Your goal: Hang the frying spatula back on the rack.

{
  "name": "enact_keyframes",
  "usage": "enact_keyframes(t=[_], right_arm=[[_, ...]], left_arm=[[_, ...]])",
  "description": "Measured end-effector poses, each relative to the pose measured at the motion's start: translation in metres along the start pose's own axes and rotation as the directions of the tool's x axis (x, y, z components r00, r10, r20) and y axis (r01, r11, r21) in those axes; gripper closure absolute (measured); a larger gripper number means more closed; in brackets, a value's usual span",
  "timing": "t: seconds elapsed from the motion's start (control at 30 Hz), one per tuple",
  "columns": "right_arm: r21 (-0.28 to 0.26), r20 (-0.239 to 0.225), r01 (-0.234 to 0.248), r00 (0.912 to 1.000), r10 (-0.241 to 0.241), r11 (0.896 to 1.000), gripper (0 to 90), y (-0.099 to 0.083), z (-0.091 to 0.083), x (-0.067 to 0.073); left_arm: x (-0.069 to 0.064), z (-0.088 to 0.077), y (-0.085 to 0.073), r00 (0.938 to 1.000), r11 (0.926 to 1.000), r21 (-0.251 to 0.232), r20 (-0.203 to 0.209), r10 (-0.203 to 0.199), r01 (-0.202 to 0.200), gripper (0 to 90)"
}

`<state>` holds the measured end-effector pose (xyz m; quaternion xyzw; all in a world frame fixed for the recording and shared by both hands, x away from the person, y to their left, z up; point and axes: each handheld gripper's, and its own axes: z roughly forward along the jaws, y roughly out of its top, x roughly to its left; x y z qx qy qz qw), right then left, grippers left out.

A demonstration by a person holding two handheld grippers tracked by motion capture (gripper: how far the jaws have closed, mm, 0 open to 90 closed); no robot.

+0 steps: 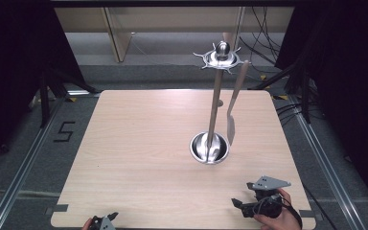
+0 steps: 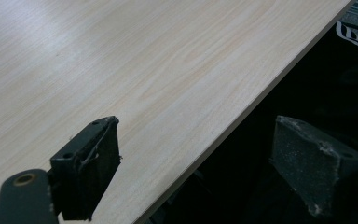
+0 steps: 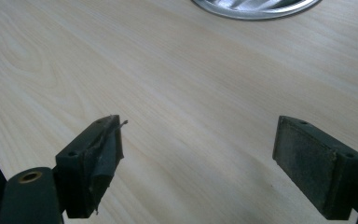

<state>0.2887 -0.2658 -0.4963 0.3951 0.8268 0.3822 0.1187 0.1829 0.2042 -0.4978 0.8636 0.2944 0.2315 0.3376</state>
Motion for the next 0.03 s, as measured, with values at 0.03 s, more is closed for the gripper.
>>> enact_keyframes(t=[0.03], right_arm=[[0.0,0.0,0.0,1.0,0.0,1.0,16.9,-0.0001,0.0,-0.0001]], left_arm=[[0.0007,-0.0007,0.0004,0.9999,0.9999,0.005,0.0,0.011,-0.011,14.8]])
